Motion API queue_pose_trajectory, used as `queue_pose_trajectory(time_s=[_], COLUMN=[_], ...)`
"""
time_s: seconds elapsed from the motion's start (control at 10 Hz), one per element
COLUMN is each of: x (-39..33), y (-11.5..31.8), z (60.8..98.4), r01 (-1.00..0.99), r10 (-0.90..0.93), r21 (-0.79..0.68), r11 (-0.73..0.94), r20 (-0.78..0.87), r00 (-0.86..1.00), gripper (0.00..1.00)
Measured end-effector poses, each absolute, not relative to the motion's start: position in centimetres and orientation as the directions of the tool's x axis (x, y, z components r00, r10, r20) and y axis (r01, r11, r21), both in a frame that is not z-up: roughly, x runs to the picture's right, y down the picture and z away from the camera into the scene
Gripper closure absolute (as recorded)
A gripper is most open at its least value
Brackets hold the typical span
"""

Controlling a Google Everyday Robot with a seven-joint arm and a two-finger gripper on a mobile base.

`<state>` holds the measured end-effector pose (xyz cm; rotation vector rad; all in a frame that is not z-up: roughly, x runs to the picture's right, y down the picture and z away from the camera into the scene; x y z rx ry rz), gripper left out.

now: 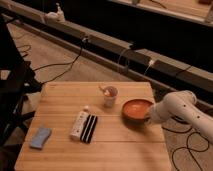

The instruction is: Pick up the ceramic bowl

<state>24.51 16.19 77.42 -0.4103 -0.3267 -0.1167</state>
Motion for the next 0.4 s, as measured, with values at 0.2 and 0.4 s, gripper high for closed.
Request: queue_pose_trajectory(time_s=[0.2,0.4], x=[24.9,25.6], y=[13.5,11.5], z=[75.8,74.1], r01=[0.133,0.081], r10=[-0.027,0.007], r21=[-0.302,-0.253], r11=[0.944,0.964], r20=[0.330,0.330], r00=[0.944,0.944], gripper=[1.00,1.00])
